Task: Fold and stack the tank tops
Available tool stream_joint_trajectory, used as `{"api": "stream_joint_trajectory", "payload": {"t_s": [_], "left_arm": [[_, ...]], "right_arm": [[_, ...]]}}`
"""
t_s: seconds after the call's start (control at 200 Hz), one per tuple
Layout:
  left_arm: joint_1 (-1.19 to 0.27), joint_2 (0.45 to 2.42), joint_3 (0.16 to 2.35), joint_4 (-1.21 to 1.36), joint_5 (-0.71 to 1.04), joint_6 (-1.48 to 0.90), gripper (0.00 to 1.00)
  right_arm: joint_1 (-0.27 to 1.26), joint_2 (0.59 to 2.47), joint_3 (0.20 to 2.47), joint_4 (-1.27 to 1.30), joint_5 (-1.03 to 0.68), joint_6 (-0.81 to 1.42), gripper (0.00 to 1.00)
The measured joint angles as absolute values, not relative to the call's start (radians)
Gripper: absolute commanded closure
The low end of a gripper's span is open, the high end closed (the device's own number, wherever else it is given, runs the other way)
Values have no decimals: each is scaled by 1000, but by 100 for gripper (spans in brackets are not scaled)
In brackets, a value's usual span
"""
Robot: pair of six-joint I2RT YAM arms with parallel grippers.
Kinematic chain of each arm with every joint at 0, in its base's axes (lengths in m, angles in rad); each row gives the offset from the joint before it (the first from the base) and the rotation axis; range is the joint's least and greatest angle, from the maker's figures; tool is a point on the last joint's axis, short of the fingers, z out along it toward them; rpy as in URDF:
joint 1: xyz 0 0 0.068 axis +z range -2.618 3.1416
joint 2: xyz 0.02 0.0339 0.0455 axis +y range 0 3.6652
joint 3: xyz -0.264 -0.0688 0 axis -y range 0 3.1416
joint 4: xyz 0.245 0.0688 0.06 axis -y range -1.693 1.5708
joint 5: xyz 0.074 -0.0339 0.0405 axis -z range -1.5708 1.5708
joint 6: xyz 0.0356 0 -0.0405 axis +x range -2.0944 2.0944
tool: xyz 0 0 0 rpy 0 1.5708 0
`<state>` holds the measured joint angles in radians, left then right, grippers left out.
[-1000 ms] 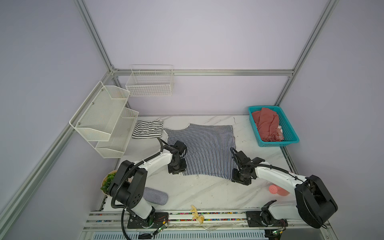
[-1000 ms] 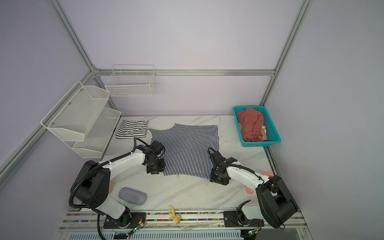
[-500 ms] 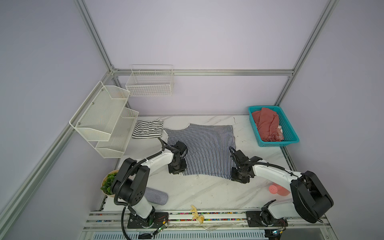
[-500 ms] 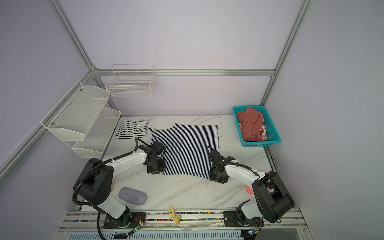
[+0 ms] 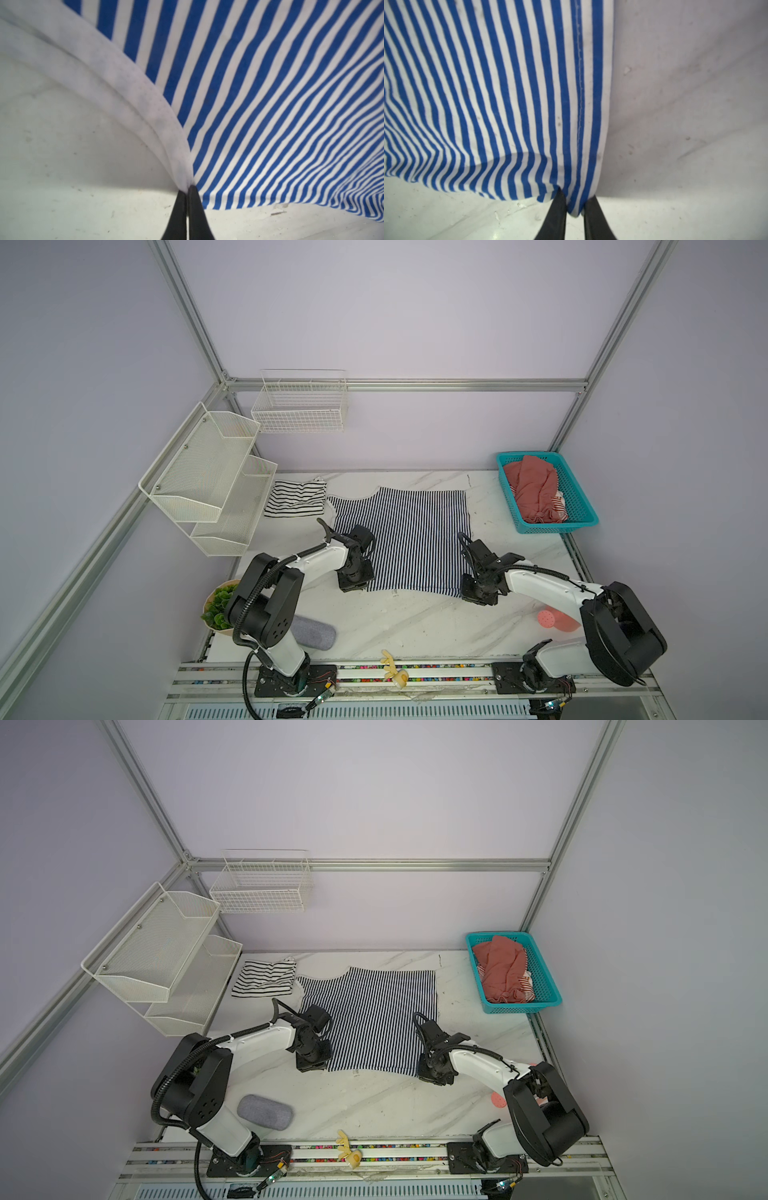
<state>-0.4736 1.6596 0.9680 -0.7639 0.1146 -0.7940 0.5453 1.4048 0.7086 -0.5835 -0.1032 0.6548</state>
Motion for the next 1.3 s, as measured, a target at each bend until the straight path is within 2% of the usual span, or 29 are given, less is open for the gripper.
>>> {"api": "stream_joint_trajectory", "payload": {"t_s": [0.065, 0.535, 0.885, 1.3], "left_arm": [[-474, 1659, 967, -764, 116, -794, 100], [-474, 1644, 993, -819, 112, -767, 100], [-436, 1710, 1206, -885, 97, -667, 100], [-376, 1855, 1454, -940, 96, -549, 100]], "right_arm": [[545, 1404, 709, -580, -106, 657, 100], [545, 1333, 761, -616, -91, 661, 100], [519, 1374, 880, -621, -57, 620, 100], [361, 1520, 1036, -620, -90, 447, 100]]}}
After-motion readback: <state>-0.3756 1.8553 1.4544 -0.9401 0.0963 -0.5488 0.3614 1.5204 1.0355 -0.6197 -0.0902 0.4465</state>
